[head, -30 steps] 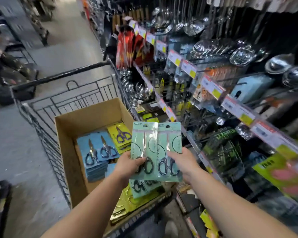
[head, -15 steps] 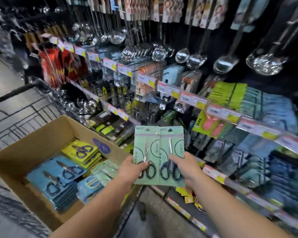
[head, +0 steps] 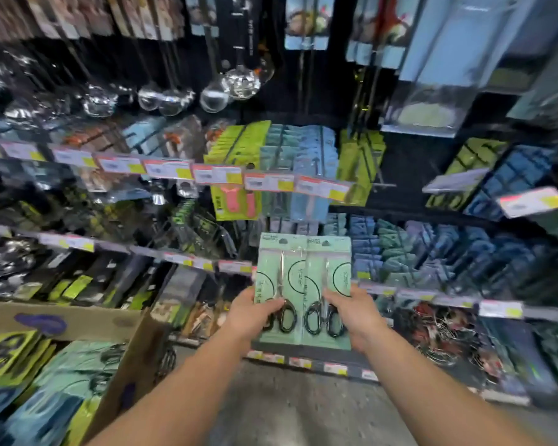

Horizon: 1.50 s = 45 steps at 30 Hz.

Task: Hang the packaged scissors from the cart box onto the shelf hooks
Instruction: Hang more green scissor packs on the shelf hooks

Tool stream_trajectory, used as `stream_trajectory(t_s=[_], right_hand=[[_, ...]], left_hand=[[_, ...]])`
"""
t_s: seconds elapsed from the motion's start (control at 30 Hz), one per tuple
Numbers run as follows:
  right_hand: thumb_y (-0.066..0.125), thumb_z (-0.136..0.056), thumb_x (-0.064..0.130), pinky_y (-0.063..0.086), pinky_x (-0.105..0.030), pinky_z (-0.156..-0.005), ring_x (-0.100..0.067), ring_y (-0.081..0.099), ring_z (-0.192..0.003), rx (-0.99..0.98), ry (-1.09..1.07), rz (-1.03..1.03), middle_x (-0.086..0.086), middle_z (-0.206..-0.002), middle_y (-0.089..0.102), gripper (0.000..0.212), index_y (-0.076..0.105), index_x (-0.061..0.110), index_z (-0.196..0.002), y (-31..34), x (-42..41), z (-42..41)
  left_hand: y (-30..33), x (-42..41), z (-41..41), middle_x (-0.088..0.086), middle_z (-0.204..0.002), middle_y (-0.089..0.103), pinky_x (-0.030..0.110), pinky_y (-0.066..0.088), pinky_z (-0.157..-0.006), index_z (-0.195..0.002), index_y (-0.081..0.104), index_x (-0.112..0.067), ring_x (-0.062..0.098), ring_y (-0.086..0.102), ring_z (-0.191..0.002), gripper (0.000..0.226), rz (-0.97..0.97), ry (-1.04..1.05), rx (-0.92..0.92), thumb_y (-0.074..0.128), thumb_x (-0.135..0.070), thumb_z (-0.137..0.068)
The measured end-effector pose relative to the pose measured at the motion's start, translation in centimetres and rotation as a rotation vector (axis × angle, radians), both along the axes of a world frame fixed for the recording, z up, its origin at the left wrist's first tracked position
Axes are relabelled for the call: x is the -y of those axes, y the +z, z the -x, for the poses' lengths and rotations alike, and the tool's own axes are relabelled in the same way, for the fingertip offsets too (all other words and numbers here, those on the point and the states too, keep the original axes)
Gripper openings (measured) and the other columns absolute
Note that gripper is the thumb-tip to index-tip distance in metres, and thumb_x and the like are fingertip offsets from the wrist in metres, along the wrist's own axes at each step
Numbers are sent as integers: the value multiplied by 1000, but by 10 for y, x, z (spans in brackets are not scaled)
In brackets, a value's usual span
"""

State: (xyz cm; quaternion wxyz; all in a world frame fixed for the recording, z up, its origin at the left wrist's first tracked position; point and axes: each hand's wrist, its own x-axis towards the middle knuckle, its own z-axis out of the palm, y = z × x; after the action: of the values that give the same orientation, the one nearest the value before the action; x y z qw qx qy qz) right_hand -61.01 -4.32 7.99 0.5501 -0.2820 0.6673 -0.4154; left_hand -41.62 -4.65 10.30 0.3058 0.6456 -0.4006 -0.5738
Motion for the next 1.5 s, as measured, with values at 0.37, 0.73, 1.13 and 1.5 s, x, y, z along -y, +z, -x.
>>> stream_trajectory(t_s=[0.37, 0.73, 1.13, 1.5], right_hand=[[73, -56, 58, 44, -54, -105, -30, 53, -127, -75, -276, 60, -7, -142, 53, 100, 47, 11, -140, -8, -129, 244], [71, -88, 22, 53, -39, -90, -24, 65, -101, -49, -584, 29, -3, -108, 71, 31, 62, 11, -116, 13, -203, 371], [83, -70, 38, 52, -58, -92, -33, 67, -106, -14, -661, 1, -11, -115, 71, 62, 60, 8, -119, 4, -157, 442], [85, -52, 54, 53, -53, -95, -28, 69, -105, -2, -657, 33, -4, -111, 73, 83, 60, 15, -121, -3, -109, 489]], left_hand=[[2, -71, 254, -4, -104, 67, 24, 46, -77, -106, 62, -17, 13, 60, -89, 24, 36, -319, 7, 75, -22, -87], [2, -102, 409, -3, -104, 68, 20, 42, -59, -108, 61, -20, 5, 60, -83, 24, 8, -572, -9, 74, -18, -87], [-11, -42, 490, 6, -146, 50, 54, 39, -109, -142, 45, -13, 30, 48, -130, 107, -5, -623, -31, 83, -64, -56], [-20, 10, 535, 9, -155, 37, 54, 34, -113, -151, 31, -11, 32, 40, -138, 92, -12, -595, -91, 77, -44, -79]])
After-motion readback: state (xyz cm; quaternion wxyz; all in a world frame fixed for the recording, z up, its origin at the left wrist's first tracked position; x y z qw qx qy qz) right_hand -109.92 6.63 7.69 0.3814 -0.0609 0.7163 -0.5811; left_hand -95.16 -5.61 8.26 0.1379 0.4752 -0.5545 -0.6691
